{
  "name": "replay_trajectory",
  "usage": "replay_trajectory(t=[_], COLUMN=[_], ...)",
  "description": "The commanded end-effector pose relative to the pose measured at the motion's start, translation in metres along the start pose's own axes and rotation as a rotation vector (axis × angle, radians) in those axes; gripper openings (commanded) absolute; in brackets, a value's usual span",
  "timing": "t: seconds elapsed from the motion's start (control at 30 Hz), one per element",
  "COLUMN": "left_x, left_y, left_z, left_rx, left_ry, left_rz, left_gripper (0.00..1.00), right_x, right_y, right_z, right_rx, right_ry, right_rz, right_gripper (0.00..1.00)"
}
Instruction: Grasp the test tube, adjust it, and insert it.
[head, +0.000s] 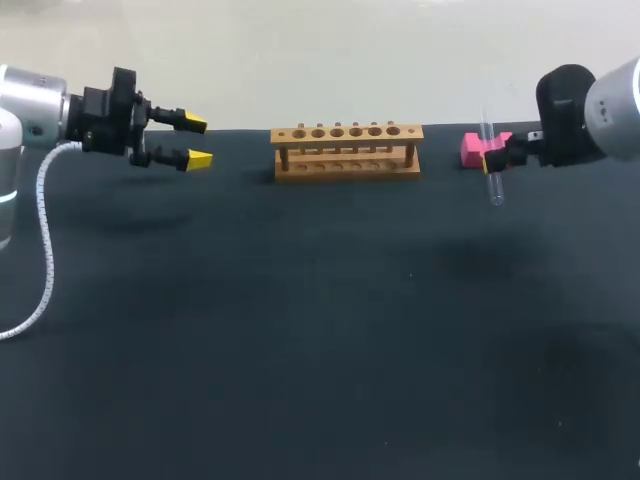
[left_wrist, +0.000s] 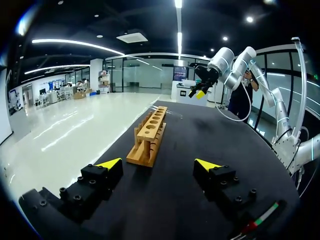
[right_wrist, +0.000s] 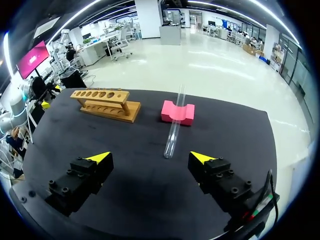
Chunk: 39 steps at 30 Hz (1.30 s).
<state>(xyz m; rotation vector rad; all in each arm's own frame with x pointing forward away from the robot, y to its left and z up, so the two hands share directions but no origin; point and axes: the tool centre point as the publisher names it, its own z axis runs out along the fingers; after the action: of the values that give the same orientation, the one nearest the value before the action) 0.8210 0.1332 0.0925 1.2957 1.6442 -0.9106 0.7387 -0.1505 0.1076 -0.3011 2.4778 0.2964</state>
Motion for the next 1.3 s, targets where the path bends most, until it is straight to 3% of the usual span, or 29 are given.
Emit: replay_trajectory(t=[0.03,0.27,0.53,0.83,1.3], left_x=[0.001,0.001,0.001,0.001,0.001], left_y=[0.000,0.000,0.000,0.000,0.000], left_z=[0.000,0.000,0.000,0.000,0.000], left_rx=[-0.001,-0.001,-0.001,-0.001,-0.001], left_ry=[-0.003,-0.003,-0.003,-0.003,-0.003], left_rz=[0.002,0.002,0.002,0.002,0.002], left_gripper=[1.00,1.00,1.00,1.00,1.00], right_x=[0.004,0.004,0.001,-0.008,-0.008], right_y=[0.002,0.004,0.013,0.010,0.010], right_z=[0.001,0.004,0.017,0.016,0.016], right_rx=[0.010,0.028,0.045,0.109,0.109], right_ry=[-0.487,-0.498,-0.681,-0.794,-0.794], right_rz=[0.001,-0.014,-0.098,-0.117,-0.117], right_gripper=[1.00,1.00,1.00,1.00,1.00])
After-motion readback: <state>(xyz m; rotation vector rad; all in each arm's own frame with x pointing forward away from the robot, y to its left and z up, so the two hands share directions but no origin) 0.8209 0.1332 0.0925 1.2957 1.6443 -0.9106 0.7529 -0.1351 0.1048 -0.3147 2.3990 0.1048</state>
